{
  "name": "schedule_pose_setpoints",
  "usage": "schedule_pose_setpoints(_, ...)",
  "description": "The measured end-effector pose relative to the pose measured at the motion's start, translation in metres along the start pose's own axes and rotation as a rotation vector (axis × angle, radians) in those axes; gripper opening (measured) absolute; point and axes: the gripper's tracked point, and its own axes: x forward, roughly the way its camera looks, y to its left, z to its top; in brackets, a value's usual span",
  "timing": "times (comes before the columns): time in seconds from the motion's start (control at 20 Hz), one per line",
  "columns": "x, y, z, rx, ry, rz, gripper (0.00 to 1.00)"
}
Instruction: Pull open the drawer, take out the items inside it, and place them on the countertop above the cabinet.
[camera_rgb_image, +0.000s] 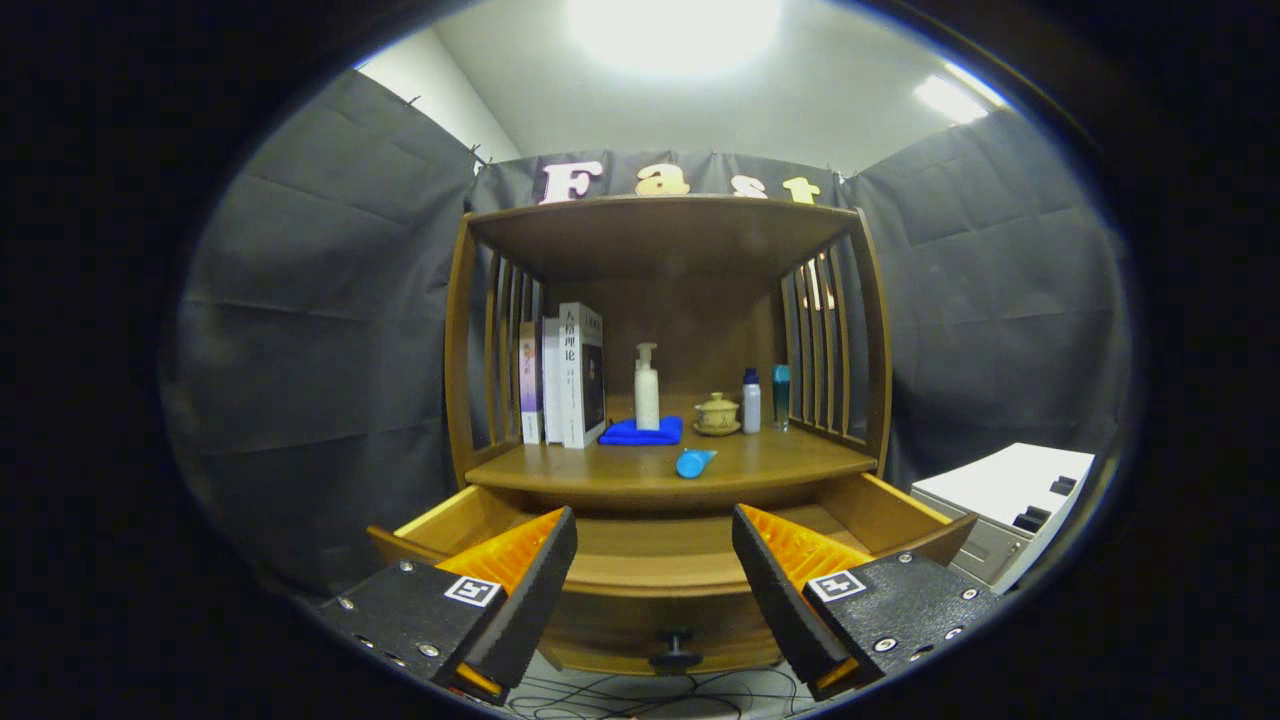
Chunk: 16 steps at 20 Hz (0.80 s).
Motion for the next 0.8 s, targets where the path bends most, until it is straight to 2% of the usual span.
schedule_pose_setpoints(0.4, -0.02, -0.002, -0.057, -0.088, 0.026, -0.01, 0.96)
schedule_pose_setpoints(0.8, -0.01, 0.001, -0.123, -0.046, 0.136, 0.037, 0.96)
